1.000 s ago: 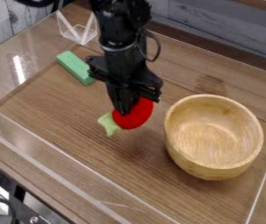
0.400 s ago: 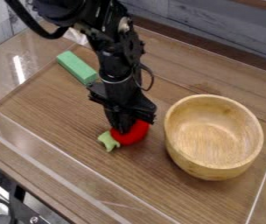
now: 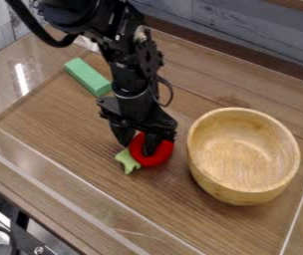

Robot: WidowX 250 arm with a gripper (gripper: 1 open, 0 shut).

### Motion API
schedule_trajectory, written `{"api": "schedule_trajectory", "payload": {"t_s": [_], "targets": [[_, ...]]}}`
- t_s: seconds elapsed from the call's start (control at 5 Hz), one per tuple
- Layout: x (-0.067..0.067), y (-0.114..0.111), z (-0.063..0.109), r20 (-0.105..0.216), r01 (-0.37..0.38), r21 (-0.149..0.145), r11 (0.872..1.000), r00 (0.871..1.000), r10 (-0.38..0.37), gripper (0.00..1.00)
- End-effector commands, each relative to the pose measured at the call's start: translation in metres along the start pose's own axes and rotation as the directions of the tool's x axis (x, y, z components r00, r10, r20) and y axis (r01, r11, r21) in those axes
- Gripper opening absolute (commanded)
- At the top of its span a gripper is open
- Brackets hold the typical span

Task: Move the red object to the right side of the table

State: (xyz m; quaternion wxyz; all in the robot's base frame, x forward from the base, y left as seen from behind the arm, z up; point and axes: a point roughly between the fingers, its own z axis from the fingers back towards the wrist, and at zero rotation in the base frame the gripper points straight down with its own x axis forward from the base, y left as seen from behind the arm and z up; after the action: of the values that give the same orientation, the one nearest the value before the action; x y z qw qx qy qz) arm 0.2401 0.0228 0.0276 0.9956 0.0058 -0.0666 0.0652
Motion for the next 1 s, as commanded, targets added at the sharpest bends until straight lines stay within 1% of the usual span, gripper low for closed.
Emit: {"api": "schedule_trajectory", "payload": {"t_s": [0.0, 0.2, 0.4, 0.6, 0.8], "targets": [[-0.004, -0.005, 0.010, -0.011, 0.016, 0.014, 1.000, 1.000, -0.016, 1.00], [-0.007, -0.003, 0.006, -0.016, 0.068, 0.013, 0.998, 0.998, -0.068, 0.00], [-0.009, 0.000, 0.001, -0.022, 0.114, 0.012, 0.993, 0.993, -0.114, 0.00], [-0.012, 0.004, -0.003, -0.032, 0.148, 0.009, 0.989, 0.988, -0.148, 1.00], [-0.011, 0.002, -0.004, -0.041, 0.055, 0.022, 0.998, 0.998, -0.054, 1.00]]}}
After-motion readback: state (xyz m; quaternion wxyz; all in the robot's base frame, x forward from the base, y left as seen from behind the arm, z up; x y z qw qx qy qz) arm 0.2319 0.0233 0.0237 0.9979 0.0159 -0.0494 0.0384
